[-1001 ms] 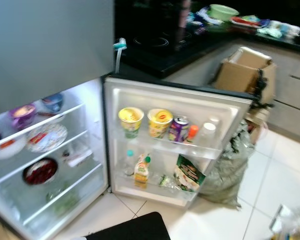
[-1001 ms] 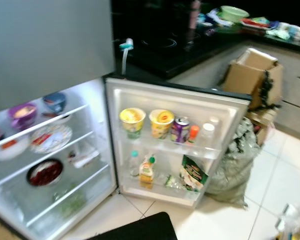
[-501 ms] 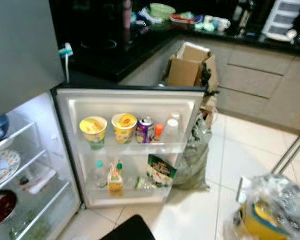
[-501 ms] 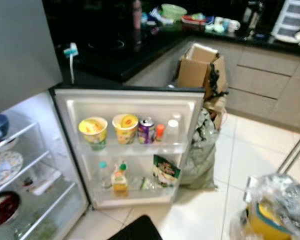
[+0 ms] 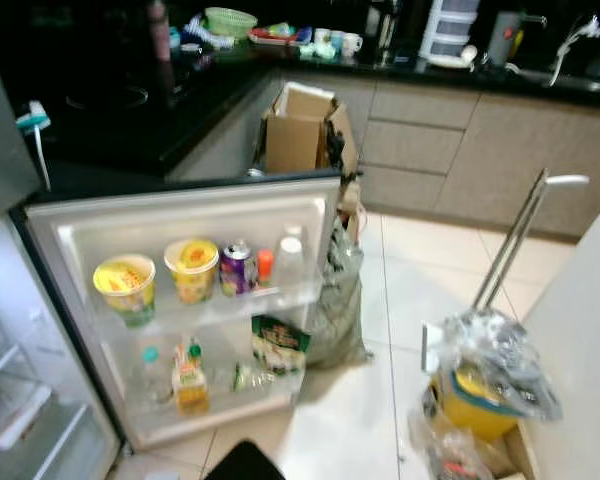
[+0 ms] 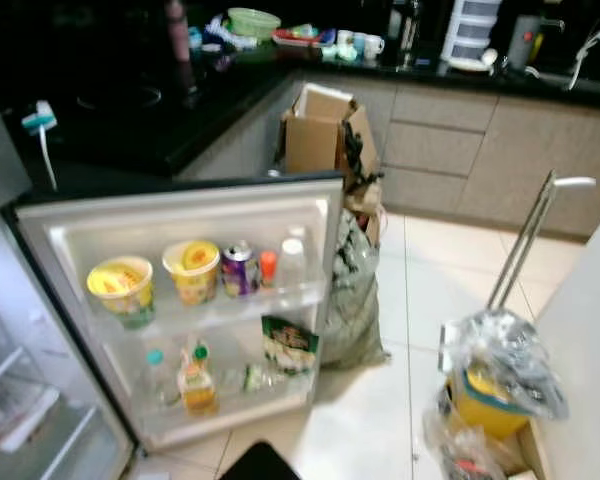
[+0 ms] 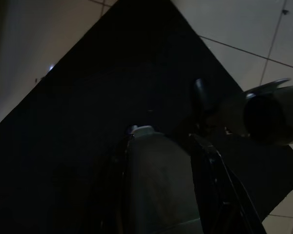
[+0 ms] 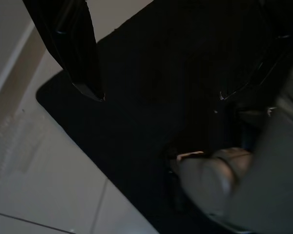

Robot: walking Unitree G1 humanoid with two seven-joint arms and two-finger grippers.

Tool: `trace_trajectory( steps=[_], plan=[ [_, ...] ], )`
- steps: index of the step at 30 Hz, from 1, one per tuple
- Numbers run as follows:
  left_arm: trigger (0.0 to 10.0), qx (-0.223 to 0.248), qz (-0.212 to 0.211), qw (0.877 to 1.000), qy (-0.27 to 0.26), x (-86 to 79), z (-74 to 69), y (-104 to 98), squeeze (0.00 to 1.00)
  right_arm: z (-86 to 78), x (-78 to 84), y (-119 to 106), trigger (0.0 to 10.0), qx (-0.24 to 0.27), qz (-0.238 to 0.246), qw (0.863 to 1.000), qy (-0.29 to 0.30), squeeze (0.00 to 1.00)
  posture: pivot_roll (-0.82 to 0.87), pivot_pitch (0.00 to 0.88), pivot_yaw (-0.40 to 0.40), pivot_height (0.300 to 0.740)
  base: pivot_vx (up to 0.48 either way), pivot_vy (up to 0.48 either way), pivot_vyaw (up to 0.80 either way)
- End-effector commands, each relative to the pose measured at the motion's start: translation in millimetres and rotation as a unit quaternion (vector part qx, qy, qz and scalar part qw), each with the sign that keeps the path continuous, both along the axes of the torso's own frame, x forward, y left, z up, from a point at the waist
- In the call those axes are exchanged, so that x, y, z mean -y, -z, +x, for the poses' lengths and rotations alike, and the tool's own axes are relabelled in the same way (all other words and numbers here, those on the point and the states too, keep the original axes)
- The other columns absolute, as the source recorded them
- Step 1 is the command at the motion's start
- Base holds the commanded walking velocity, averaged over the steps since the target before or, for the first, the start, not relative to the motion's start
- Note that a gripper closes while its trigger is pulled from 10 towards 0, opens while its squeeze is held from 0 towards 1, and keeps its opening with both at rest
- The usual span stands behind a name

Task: Restocking fridge

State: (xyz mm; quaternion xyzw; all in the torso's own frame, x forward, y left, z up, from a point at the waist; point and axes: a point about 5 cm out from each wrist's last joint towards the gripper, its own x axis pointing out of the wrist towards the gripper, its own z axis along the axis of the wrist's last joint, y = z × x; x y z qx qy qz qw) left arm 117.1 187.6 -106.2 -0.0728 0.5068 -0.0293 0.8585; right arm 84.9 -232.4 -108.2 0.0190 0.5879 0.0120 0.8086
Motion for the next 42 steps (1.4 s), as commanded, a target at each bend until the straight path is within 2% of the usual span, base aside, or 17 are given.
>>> trace_trajectory(
  steps=[1,29,31,34,35,38,41,42],
  plan=[
    [10.0,-0.002,0.002,1.0,0.009,-1.3,0.7,0,0.0,8.8,3.1,-3,10.0,0.017,-0.003,1.0,0.0,0.0,-0.07,0.0,-0.003,0.74,0.0,-0.472,0.0],
    [10.0,0.006,-0.005,1.0,0.001,0.8,4.2,-1,0.0,7.4,1.3,-2,10.0,0.017,-0.001,1.0,-0.007,0.0,-0.08,0.0,-0.002,0.74,0.0,-0.472,0.0],
    [10.0,0.02,-0.005,1.0,-0.01,0.0,10.6,-4,0.0,7.1,1.2,-2,10.0,0.016,-0.002,1.0,-0.01,0.0,-0.08,0.0,-0.002,0.74,0.0,0.0,0.0],
    [10.0,0.042,0.017,0.999,-0.018,-6.0,22.8,-8,0.0,6.2,1.2,-2,10.0,0.015,-0.003,1.0,-0.012,0.0,-0.08,0.0,-0.002,0.74,0.0,0.0,0.0],
    [10.0,0.042,0.017,0.999,-0.018,-6.0,22.8,-8,0.0,6.2,1.2,-2,10.0,0.015,-0.003,1.0,-0.012,0.0,-0.08,0.0,-0.002,0.74,0.0,0.0,0.0],
    [10.0,0.105,0.044,0.992,-0.058,-23.1,51.6,-24,0.0,6.1,1.4,-2,10.0,0.015,-0.003,1.0,-0.012,0.0,-0.08,0.001,-0.001,0.74,0.0,0.0,0.0],
    [10.0,0.14,0.053,0.985,-0.083,-33.3,67.0,-34,0.0,6.1,1.2,-2,10.0,0.016,-0.002,1.0,-0.011,0.0,-0.08,0.001,0.0,0.74,0.0,0.0,0.0],
    [10.0,0.162,0.056,0.981,-0.086,-37.9,76.0,-40,0.0,6.2,1.0,-2,10.0,0.017,-0.002,1.0,-0.011,0.0,-0.08,0.001,0.0,0.74,0.0,0.0,0.0]
  ],
)
